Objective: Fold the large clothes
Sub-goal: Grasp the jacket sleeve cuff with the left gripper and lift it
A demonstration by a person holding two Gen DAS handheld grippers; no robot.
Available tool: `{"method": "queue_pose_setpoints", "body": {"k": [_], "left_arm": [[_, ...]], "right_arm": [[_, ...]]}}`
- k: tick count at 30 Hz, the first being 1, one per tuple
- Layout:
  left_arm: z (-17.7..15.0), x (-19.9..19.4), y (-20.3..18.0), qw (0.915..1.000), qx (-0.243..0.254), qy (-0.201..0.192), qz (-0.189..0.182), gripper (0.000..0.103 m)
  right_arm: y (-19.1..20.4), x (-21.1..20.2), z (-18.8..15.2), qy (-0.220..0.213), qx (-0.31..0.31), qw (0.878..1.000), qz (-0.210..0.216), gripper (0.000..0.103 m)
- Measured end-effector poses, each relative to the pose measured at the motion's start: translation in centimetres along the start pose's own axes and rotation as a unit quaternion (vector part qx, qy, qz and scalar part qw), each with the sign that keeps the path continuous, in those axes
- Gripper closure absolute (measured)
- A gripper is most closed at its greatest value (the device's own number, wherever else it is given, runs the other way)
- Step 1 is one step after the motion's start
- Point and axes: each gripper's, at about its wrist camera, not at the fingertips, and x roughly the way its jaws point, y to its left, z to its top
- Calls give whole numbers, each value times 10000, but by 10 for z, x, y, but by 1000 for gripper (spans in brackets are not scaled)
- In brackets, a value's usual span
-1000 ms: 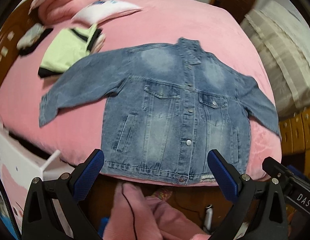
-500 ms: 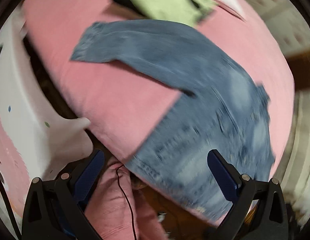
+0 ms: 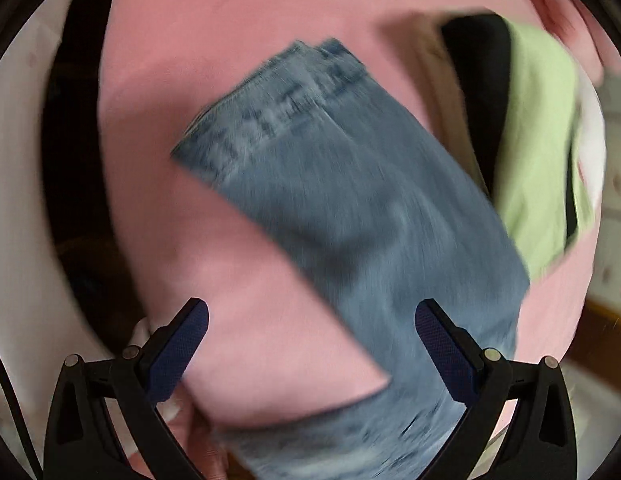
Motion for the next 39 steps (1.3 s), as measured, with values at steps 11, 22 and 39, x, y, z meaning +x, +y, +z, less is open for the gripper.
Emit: {"method": "queue_pose_setpoints", "body": {"k": [11,22,39], "left_arm": [[68,71,29,9932,-1133,-263,93,13],[62,48,-6,9943,-178,-1055,-2,84],[-139,-92,-207,8900,3252,-2849,-1450,90]], "right_arm": [[62,70,10,916,-424,9949,9,1],[91,84,-31,1546,-754,9846,300,1],[-71,75,-45,421,397,9927,1057,1]]}}
